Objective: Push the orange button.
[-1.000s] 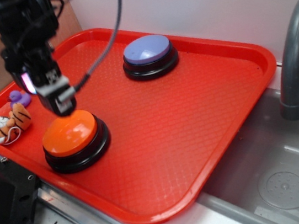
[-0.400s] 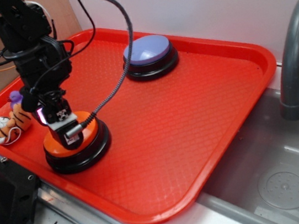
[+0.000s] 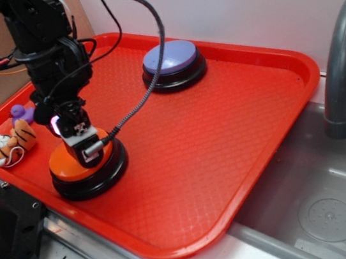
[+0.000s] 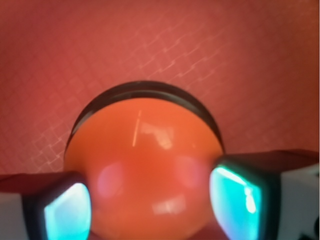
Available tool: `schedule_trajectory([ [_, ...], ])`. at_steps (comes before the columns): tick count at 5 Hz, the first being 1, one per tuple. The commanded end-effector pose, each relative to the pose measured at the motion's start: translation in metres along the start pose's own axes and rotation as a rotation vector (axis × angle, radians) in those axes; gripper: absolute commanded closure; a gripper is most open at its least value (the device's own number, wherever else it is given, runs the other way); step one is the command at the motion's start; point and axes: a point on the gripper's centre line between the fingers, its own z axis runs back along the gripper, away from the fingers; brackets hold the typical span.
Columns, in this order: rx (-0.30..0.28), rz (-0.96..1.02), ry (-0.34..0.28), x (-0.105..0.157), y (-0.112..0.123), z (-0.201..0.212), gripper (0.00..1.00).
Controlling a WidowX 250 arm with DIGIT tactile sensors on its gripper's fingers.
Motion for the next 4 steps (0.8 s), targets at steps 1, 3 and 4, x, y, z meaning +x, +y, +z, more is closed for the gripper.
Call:
schedule_trajectory([
  [1, 0.082, 0.029, -0.023, 0.012, -0.005, 0.048, 0.0],
  [3, 0.077, 0.046, -0.046, 0.009, -0.004, 0.064, 0.0],
  [4, 0.094, 0.071, -0.032, 0.007, -0.004, 0.072, 0.0],
])
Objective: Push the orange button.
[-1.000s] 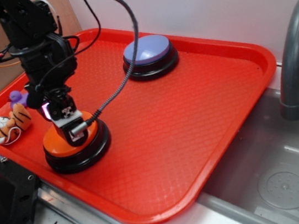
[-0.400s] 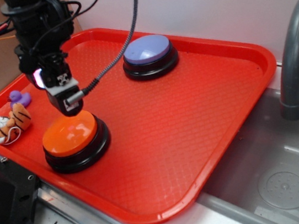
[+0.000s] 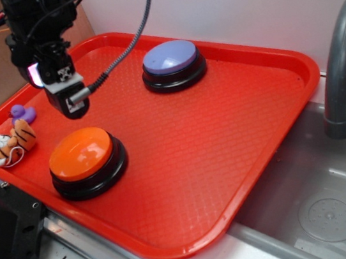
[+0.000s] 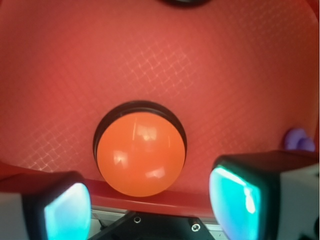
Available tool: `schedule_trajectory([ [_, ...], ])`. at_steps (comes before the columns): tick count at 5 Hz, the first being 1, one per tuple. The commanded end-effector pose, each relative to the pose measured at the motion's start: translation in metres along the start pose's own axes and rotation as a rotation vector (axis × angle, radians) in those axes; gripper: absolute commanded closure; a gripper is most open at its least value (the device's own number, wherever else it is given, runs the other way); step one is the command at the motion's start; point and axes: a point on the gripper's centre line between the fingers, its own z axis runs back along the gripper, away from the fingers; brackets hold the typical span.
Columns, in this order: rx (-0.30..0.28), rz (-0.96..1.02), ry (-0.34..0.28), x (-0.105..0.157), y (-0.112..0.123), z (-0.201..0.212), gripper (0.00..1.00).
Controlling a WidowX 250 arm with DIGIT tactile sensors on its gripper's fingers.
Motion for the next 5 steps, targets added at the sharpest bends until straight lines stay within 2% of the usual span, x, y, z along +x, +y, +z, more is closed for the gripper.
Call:
schedule_trajectory([
  [1, 0.016, 0.038, -0.057, 0.004, -0.002, 0.029, 0.0],
  [4, 0.032, 0.061, -0.074, -0.004, -0.001, 0.046, 0.0],
  [5, 0.045, 0.051, -0.1, -0.008, -0.001, 0.047, 0.0],
])
